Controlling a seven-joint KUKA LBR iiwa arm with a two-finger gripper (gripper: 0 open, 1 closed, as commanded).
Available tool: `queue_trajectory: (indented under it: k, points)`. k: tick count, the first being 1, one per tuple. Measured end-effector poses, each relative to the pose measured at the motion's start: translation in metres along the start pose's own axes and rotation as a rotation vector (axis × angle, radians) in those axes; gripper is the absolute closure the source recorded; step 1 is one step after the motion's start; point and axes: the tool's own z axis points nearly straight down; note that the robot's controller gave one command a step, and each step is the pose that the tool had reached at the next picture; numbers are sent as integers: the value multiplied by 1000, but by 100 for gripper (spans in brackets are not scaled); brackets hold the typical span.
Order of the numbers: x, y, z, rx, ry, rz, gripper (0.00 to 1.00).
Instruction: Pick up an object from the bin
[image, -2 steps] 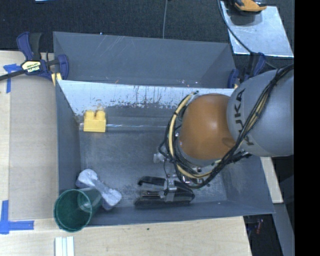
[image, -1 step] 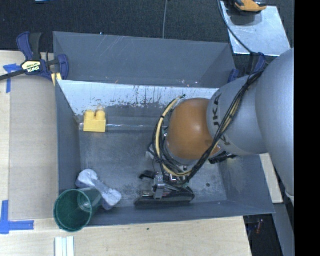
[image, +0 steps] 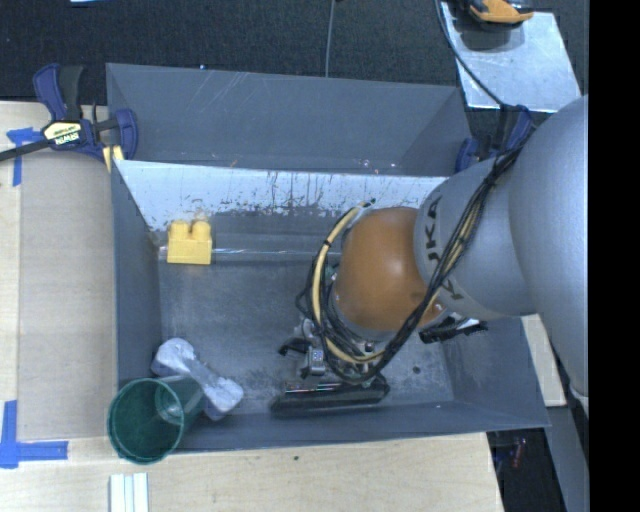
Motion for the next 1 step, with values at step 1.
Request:
queue_trajectory:
  k: [1]
  points:
    - [0,0,0,0,0,0,100]
